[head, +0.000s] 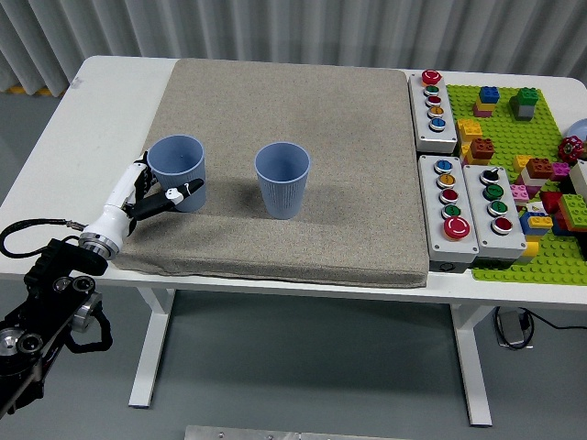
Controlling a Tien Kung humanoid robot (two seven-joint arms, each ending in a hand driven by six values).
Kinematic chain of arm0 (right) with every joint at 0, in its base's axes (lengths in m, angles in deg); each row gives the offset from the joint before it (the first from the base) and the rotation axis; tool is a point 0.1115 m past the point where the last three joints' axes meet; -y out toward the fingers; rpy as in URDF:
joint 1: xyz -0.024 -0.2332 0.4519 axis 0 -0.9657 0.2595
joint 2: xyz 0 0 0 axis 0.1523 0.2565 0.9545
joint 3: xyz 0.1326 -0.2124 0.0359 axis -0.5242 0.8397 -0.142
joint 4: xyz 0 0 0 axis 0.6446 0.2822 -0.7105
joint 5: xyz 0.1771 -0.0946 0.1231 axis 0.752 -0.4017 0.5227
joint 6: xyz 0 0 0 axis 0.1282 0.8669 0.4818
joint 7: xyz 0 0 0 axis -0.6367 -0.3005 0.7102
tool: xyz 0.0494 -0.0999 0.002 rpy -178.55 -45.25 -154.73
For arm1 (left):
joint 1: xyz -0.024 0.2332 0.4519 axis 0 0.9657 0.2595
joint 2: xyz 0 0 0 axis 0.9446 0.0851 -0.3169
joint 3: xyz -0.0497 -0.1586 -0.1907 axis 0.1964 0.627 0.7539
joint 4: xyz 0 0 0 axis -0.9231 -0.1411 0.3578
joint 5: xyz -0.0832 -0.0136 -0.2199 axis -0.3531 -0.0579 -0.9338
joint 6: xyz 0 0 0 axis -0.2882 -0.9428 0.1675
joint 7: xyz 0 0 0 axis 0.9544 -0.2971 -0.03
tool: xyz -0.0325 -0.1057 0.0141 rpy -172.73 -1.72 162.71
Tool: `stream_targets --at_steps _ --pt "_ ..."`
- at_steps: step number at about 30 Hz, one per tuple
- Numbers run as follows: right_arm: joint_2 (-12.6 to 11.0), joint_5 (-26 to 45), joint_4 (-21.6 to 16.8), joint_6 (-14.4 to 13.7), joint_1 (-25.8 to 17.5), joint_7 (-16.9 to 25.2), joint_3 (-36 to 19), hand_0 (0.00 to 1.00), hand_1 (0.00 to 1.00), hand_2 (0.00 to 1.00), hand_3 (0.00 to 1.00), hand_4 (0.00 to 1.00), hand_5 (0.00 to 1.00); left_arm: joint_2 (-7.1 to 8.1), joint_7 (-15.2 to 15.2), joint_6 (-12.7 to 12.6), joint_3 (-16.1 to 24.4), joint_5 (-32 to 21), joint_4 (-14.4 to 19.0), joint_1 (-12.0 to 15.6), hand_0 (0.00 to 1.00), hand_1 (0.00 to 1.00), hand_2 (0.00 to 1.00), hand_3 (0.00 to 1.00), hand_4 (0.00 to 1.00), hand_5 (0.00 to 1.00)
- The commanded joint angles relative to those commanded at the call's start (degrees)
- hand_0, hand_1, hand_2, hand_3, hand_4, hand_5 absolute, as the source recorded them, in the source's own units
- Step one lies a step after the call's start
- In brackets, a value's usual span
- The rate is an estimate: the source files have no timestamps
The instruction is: Pick cup pour cup place
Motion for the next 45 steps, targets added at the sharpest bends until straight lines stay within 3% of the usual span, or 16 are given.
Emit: stream_targets --at_steps 9,10,15,16,34,39,40,45 --pt "-0.05 0.16 0.02 0.01 0.1 0.03 0.07 0.704 0.707 0.668 0.632 0.075 0.522 -0.31 0.02 -0.12 -0.17 0.54 -0.52 -0.49 0.877 0.869 0.998 0.998 0.994 0.441" --pt "-0.06 0.16 0.03 0.03 0.14 0.05 0.08 0.704 0.707 0.668 0.632 0.074 0.52 -0.37 0.02 -0.13 -0.18 0.66 -0.6 -0.61 0.831 0.839 0.998 0.998 0.996 0.445" --pt "-0.06 0.17 0.04 0.03 0.18 0.05 0.06 0.704 0.707 0.668 0.632 0.074 0.52 -0.51 0.03 -0.02 -0.34 0.57 -0.87 -0.86 0.831 0.839 0.998 0.998 0.996 0.445" --pt "-0.06 0.15 0.04 0.03 0.19 0.05 0.05 0.703 0.707 0.668 0.632 0.073 0.519 -0.54 0.01 -0.01 -0.4 0.59 -0.93 -0.93 0.78 0.815 0.998 0.998 0.994 0.441" --pt "-0.08 0.36 0.07 -0.03 0.5 0.07 0.12 0.704 0.706 0.668 0.632 0.071 0.518 -1.04 0.69 -1.46 -0.91 0.76 -2.66 -2.22 0.781 0.79 0.998 0.998 0.99 0.425" --pt "-0.09 0.47 0.08 -0.04 0.51 0.08 0.18 0.703 0.706 0.668 0.632 0.07 0.517 -1.29 0.88 -2.38 -1.18 0.9 -3.23 -2.44 0.781 0.787 0.983 0.998 0.983 0.403" --pt "-0.09 0.48 0.08 -0.04 0.51 0.08 0.19 0.704 0.706 0.668 0.632 0.07 0.517 -1.3 0.89 -2.45 -1.21 0.91 -3.25 -2.45 0.767 0.739 0.902 0.987 0.966 0.37" --pt "-0.09 0.31 0.07 0.0 0.52 0.03 0.09 0.704 0.706 0.668 0.632 0.07 0.517 -1.51 1.0 -3.19 -1.27 1.59 -3.33 -2.58 0.767 0.739 0.902 0.987 0.966 0.37"
